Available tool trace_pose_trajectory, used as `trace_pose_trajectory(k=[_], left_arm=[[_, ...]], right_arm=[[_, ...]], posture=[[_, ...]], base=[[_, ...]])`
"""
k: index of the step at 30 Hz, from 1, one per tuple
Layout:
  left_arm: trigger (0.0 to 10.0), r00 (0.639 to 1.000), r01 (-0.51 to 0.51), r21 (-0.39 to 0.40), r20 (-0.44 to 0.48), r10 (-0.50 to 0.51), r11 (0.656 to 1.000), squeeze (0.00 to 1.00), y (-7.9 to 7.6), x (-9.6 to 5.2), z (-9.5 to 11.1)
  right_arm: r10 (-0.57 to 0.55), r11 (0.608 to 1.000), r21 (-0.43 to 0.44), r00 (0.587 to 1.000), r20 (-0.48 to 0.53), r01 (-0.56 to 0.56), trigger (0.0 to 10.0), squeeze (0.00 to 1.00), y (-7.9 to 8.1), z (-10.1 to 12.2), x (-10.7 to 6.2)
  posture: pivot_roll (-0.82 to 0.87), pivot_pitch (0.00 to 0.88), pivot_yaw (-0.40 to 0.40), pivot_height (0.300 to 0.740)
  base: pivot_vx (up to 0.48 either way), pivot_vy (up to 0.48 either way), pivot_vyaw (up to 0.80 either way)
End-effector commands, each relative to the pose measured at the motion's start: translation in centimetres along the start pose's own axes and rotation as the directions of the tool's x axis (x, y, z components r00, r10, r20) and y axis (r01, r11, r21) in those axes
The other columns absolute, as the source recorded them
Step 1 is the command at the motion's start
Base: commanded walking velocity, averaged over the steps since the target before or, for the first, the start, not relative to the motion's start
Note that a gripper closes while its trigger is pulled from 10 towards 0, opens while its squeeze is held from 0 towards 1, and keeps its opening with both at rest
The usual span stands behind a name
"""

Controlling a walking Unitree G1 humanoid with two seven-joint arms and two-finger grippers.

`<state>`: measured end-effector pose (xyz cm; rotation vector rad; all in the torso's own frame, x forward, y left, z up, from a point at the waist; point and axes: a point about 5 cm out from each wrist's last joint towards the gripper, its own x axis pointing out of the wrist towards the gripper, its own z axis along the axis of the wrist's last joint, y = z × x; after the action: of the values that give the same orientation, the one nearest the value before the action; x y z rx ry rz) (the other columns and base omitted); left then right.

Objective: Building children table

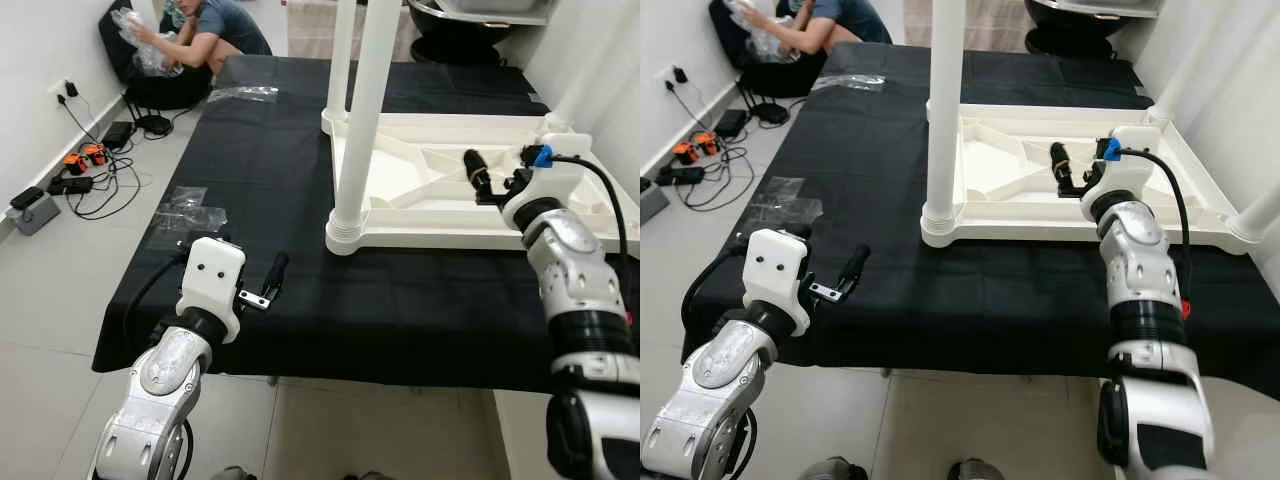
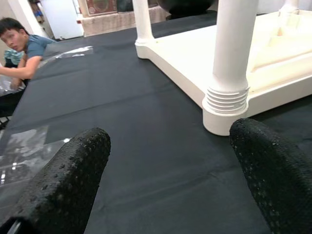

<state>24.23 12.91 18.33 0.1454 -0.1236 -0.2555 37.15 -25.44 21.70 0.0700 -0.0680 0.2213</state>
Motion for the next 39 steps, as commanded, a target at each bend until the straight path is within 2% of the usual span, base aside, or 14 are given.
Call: trace_pose_trajectory(k=[1,2,3,4,10,11,12,14,20,28,29,34,35,39], left_arm=[[10.0,1.000,0.005,0.000,-0.009,-0.005,1.000,0.00,-0.1,-0.2,-0.1],[10.0,1.000,0.005,0.001,-0.011,-0.005,1.000,0.00,-0.1,-0.3,-0.1],[10.0,1.000,0.005,0.001,-0.011,-0.005,1.000,0.00,-0.1,-0.3,-0.1],[10.0,1.000,0.005,0.000,-0.013,-0.005,1.000,0.00,-0.1,-0.3,-0.2],[10.0,1.000,0.008,-0.004,-0.014,-0.008,1.000,0.00,-0.2,-0.4,-0.2],[10.0,1.000,0.010,-0.005,-0.013,-0.010,1.000,0.00,-0.2,-0.4,-0.2],[10.0,1.000,0.010,-0.005,-0.013,-0.010,1.000,0.00,-0.2,-0.4,-0.2],[10.0,1.000,0.015,-0.004,-0.009,-0.015,1.000,0.00,-0.2,-0.4,-0.1],[10.0,1.000,0.023,-0.003,-0.004,-0.023,1.000,0.00,-0.4,-0.3,0.0],[10.0,1.000,0.031,-0.003,0.000,-0.031,1.000,0.00,-0.6,-0.3,0.1],[10.0,0.999,0.033,-0.002,0.000,-0.033,0.999,0.00,-0.7,-0.3,0.1],[10.0,0.999,0.037,-0.003,0.001,-0.037,0.999,0.00,-0.8,-0.3,0.1],[10.0,0.999,0.038,-0.004,0.001,-0.038,0.999,0.00,-0.9,-0.4,0.2],[10.0,0.999,0.038,-0.006,0.000,-0.038,0.999,0.00,-1.0,-0.4,0.2]], right_arm=[[0.154,0.987,0.047,0.987,-0.055,-0.151,10.0,1.00,1.0,-0.8,0.0],[0.231,0.972,0.062,0.970,-0.080,-0.226,10.0,1.00,1.4,-1.2,-0.2],[0.231,0.972,0.062,0.970,-0.080,-0.226,10.0,1.00,1.4,-1.2,-0.2],[0.287,0.958,0.058,0.950,-0.122,-0.282,10.0,0.00,1.4,-1.7,-0.4],[0.407,0.913,0.069,0.889,-0.209,-0.401,10.0,0.00,0.9,-2.7,-1.5],[0.460,0.887,0.073,0.859,-0.226,-0.456,10.0,0.00,0.9,-2.8,-1.9],[0.460,0.887,0.073,0.859,-0.226,-0.456,10.0,0.00,0.9,-2.8,-1.9],[0.563,0.826,0.103,0.803,-0.195,-0.554,10.0,0.00,0.9,-2.3,-2.6],[0.626,0.779,0.137,0.769,-0.129,-0.612,10.0,0.00,1.3,-1.5,-2.2],[0.637,0.771,0.123,0.763,-0.109,-0.625,10.0,0.00,2.1,-1.3,-1.6],[0.632,0.774,0.118,0.770,-0.085,-0.622,10.0,1.00,2.7,-1.1,-1.0],[0.634,0.772,0.095,0.773,-0.039,-0.628,10.0,1.00,3.6,-0.5,-0.1],[0.638,0.768,0.086,0.770,-0.014,-0.635,10.0,0.00,3.9,-0.1,0.2],[0.650,0.756,0.079,0.760,0.023,-0.649,10.0,0.00,4.3,0.7,0.6]], posture=[[0.08,0.148,-0.070,0.740],[0.08,0.149,-0.070,0.740],[0.08,0.149,-0.070,0.740],[0.08,0.150,-0.072,0.740],[0.08,0.151,-0.070,0.740],[0.08,0.151,-0.070,0.740],[0.08,0.151,-0.070,0.740],[0.08,0.147,-0.068,0.740],[0.08,0.145,-0.066,0.740],[0.09,0.145,-0.065,0.740],[0.09,0.145,-0.065,0.740],[0.09,0.148,-0.066,0.740],[0.09,0.150,-0.068,0.740],[0.09,0.154,-0.068,0.740]], base=[[0.000,0.000,0.00],[0.000,0.000,0.00],[0.000,0.000,0.00],[0.000,0.000,0.00],[0.000,0.000,0.00],[0.000,0.000,0.00],[0.000,0.000,0.00],[0.000,0.000,0.00],[0.000,0.000,0.00],[0.000,0.000,0.00],[0.000,0.000,0.00],[0.000,0.000,0.00],[0.000,0.000,0.00],[0.000,0.000,0.00]])
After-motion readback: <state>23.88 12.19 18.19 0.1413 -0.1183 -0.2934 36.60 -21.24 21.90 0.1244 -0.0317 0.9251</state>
